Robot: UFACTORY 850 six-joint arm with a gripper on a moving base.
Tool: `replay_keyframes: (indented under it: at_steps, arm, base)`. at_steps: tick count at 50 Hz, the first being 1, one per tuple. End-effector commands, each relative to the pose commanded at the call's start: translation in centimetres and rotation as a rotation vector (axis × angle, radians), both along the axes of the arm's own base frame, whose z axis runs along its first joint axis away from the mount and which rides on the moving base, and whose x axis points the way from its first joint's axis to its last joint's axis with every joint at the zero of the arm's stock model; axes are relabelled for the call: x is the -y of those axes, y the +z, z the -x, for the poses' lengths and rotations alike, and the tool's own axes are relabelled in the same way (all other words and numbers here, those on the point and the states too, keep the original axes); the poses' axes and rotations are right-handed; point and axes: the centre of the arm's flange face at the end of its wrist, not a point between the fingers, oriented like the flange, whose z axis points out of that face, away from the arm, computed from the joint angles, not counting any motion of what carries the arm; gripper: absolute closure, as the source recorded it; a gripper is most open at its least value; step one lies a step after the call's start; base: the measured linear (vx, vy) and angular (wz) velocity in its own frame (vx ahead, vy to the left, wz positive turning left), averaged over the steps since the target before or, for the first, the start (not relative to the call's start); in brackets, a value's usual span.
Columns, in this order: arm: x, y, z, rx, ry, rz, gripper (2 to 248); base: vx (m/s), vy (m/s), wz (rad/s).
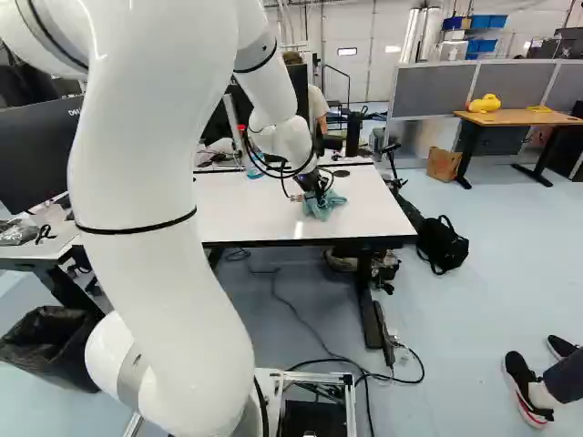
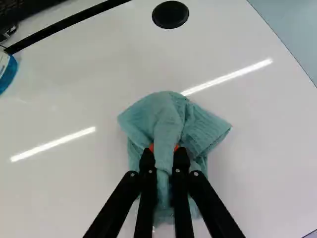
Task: Clean the table with the green towel
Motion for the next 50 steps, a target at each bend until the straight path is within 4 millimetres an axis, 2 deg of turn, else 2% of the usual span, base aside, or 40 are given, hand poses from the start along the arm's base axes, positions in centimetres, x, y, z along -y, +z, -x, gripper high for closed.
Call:
replay_keyframes:
  at_steps: [10,20,33,50]
  arm:
    - [-1.8,0.0,0.2,-0.002,0.031,-0.001,213]
    - [-3.3,0.1,1.2,-0.008,0.055,-0.002,213]
    - [-4.5,0.1,3.4,-0.017,0.071,-0.004,213]
    - [-4.9,0.1,6.7,-0.027,0.067,-0.006,213]
  base:
    - [0.0,0.0,0.0]
    - [0.0,0.0,0.0]
    - [0.0,0.0,0.0]
    - [0.0,0.0,0.0]
